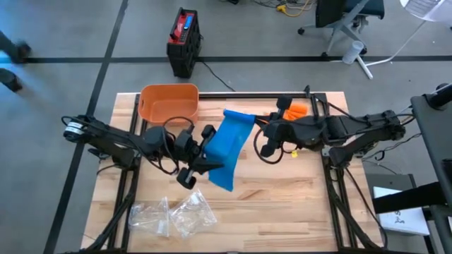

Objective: Roll bandage
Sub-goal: Roll the blue bandage

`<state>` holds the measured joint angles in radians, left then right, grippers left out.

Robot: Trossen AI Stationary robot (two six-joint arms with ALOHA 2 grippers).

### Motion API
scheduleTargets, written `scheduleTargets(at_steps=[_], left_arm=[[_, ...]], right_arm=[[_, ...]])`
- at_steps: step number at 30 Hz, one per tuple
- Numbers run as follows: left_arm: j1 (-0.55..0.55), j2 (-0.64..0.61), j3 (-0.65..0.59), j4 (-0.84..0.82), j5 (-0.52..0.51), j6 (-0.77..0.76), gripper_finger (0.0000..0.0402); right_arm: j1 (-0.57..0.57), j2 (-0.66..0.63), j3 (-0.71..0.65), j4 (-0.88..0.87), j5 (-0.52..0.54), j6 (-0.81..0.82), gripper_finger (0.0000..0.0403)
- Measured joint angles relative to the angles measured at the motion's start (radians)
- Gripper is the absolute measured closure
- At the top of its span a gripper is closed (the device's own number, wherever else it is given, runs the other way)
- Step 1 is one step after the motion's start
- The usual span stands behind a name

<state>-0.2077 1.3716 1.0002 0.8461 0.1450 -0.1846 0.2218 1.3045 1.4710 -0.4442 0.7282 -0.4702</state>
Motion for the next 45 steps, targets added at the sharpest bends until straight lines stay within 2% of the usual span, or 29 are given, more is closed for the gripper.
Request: scheduleTargets(at_steps=[3, 8, 12, 15, 19, 22, 28, 30, 33, 36, 43, 45], left_arm=[[0.012, -0.002, 0.033, 0.0, 0.0, -0.02, 0.0283], [0.062, -0.002, 0.069, -0.007, 0.0, -0.086, 0.0245], [0.127, -0.002, 0.104, -0.024, 0.0, -0.195, 0.0216], [0.18, -0.002, 0.143, -0.106, 0.019, -0.292, 0.0197], [0.236, -0.003, 0.212, -0.266, 0.125, -0.394, 0.0173], [0.248, -0.004, 0.258, -0.369, 0.184, -0.408, 0.0158], [0.225, -0.013, 0.283, -0.357, 0.188, -0.386, 0.0143], [0.213, -0.019, 0.281, -0.355, 0.187, -0.361, 0.0152], [0.191, -0.024, 0.273, -0.351, 0.163, -0.339, 0.0187], [0.177, -0.026, 0.262, -0.35, 0.153, -0.341, 0.0234], [0.142, -0.047, 0.223, -0.324, 0.102, -0.344, 0.0368], [0.139, -0.063, 0.218, -0.318, 0.08, -0.348, 0.0392]], right_arm=[[0.0, 0.004, -0.012, 0.0, -0.007, 0.008, 0.04], [0.0, 0.013, -0.018, -0.026, -0.117, 0.066, 0.04], [0.002, 0.033, -0.019, -0.065, -0.178, 0.1, 0.04], [0.003, 0.046, -0.019, -0.11, -0.211, 0.128, 0.04], [0.009, 0.055, -0.019, -0.161, -0.22, 0.153, 0.04], [0.009, 0.047, -0.019, -0.184, -0.218, 0.167, 0.04], [0.014, 0.009, -0.019, -0.213, -0.192, 0.183, 0.04], [0.017, -0.005, -0.019, -0.212, -0.179, 0.184, 0.04], [0.023, -0.026, -0.019, -0.233, -0.151, 0.185, 0.04], [0.024, -0.045, -0.019, -0.251, -0.1, 0.184, 0.04], [0.034, -0.061, -0.019, -0.273, -0.1, 0.181, 0.04], [0.036, -0.068, -0.019, -0.289, -0.1, 0.182, 0.04]])
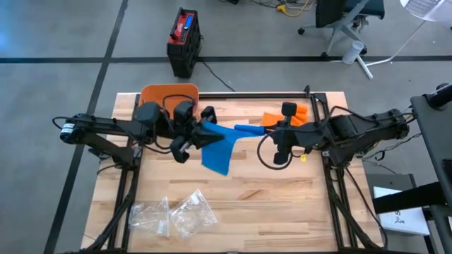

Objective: Roll bandage
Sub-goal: Roll the blue bandage

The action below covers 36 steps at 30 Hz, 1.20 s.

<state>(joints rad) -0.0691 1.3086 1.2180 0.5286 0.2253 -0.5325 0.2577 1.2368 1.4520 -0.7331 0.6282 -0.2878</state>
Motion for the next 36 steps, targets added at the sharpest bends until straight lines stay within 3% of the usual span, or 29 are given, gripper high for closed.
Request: scheduleTargets(at_steps=[6, 10, 19, 24, 28, 36], left_arm=[[-0.001, -0.038, -0.001, -0.015, -0.079, 0.048, 0.0391], [0.012, -0.049, -0.001, -0.038, -0.131, 0.069, 0.0398], [0.118, -0.099, -0.002, -0.17, -0.137, 0.074, 0.0398], [0.186, -0.103, -0.002, -0.208, -0.137, 0.052, 0.0383], [0.22, -0.082, -0.002, -0.23, -0.131, 0.053, 0.0365], [0.266, -0.022, -0.002, -0.329, -0.128, 0.102, 0.0301]], right_arm=[[0.0, -0.006, 0.0, -0.003, -0.01, -0.003, 0.04], [0.003, -0.004, 0.0, 0.001, -0.113, 0.0, 0.04], [0.067, -0.003, 0.0, 0.014, -0.287, 0.013, 0.04], [0.102, -0.003, 0.0, 0.015, -0.292, 0.026, 0.04], [0.106, -0.003, 0.0, 0.02, -0.376, 0.043, 0.04], [0.127, -0.004, 0.009, 0.093, -0.446, 0.043, 0.04]])
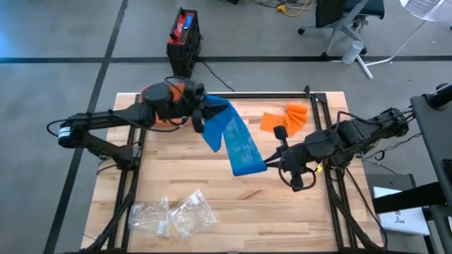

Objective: Roll bandage
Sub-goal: Roll the blue bandage

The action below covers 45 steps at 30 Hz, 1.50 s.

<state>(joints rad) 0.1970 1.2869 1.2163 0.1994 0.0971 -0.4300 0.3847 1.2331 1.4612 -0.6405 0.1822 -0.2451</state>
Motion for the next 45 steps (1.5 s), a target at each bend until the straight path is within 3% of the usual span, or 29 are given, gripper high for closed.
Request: scheduleTargets(at_steps=[6, 11, 19, 24, 27, 32, 36, 38, 43, 45], left_arm=[[0.0, 0.061, 0.0, -0.08, 0.019, 0.081, 0.0248], [-0.017, 0.129, -0.003, -0.125, 0.208, 0.072, 0.0197], [-0.076, 0.245, -0.013, -0.168, 0.417, 0.047, 0.0094], [-0.053, 0.238, -0.011, -0.329, 0.452, 0.224, 0.0048], [-0.045, 0.235, -0.012, -0.411, 0.421, 0.309, 0.0037], [-0.044, 0.234, -0.013, -0.462, 0.215, 0.427, 0.0042], [-0.044, 0.234, -0.013, -0.466, 0.185, 0.479, 0.0052], [-0.044, 0.234, -0.014, -0.485, 0.221, 0.492, 0.0054], [-0.043, 0.245, -0.016, -0.495, 0.498, 0.493, 0.0056], [-0.046, 0.248, -0.017, -0.471, 0.54, 0.464, 0.0054]], right_arm=[[0.011, 0.0, 0.005, 0.046, -0.007, -0.008, 0.04], [0.013, -0.002, 0.005, 0.069, -0.014, -0.011, 0.04], [0.013, -0.012, 0.005, 0.068, -0.079, -0.016, 0.04], [0.013, -0.03, 0.005, 0.063, -0.077, 0.01, 0.04], [0.017, -0.033, 0.004, 0.06, -0.078, 0.017, 0.04], [0.018, -0.034, 0.004, 0.06, -0.099, 0.014, 0.04], [0.018, -0.034, 0.004, 0.065, -0.118, 0.018, 0.04], [0.018, -0.038, 0.004, 0.072, -0.122, 0.022, 0.04], [0.02, -0.042, 0.004, 0.096, -0.143, 0.023, 0.04], [0.02, -0.042, 0.004, 0.11, -0.145, 0.019, 0.04]])
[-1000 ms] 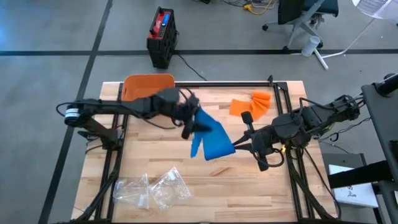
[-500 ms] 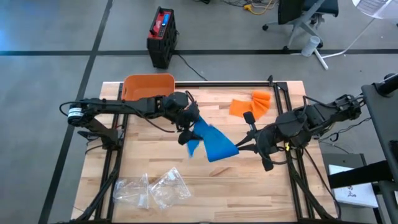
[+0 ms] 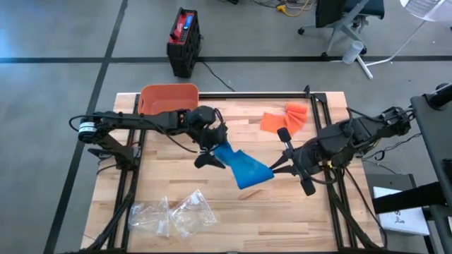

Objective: Roll bandage
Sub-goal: Roll the blue bandage

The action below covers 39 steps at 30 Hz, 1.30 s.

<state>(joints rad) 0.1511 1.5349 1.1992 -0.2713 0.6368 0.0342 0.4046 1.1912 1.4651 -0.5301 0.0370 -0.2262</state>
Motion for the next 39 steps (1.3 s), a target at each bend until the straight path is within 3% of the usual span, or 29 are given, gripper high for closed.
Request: scheduleTargets(at_steps=[4, 10, 17, 25, 31, 35, 39], left_arm=[[-0.01, -0.004, 0.0, 0.084, 0.014, -0.027, 0.0044], [-0.005, -0.044, 0.031, 0.246, 0.148, -0.04, 0.0027], [-0.004, -0.116, 0.065, 0.254, 0.194, -0.025, 0.0013], [0.024, -0.075, 0.036, 0.264, 0.211, -0.111, 0.0007], [0.021, -0.076, -0.009, 0.479, 0.189, -0.354, 0.0004], [0.025, -0.077, -0.038, 0.419, 0.224, -0.483, 0.0004], [0.021, -0.08, -0.058, 0.195, 0.219, -0.436, 0.0011]], right_arm=[[0.0, 0.0, 0.0, 0.024, 0.001, -0.001, 0.04], [0.0, 0.0, 0.002, 0.097, 0.002, -0.035, 0.04], [0.0, 0.002, -0.013, 0.23, -0.037, -0.125, 0.04], [0.004, 0.002, -0.019, 0.206, -0.098, -0.141, 0.04], [0.019, -0.009, -0.019, 0.142, -0.103, -0.161, 0.04], [0.031, -0.037, -0.019, 0.088, -0.157, -0.181, 0.04], [0.03, -0.061, -0.02, 0.06, -0.151, -0.178, 0.04]])
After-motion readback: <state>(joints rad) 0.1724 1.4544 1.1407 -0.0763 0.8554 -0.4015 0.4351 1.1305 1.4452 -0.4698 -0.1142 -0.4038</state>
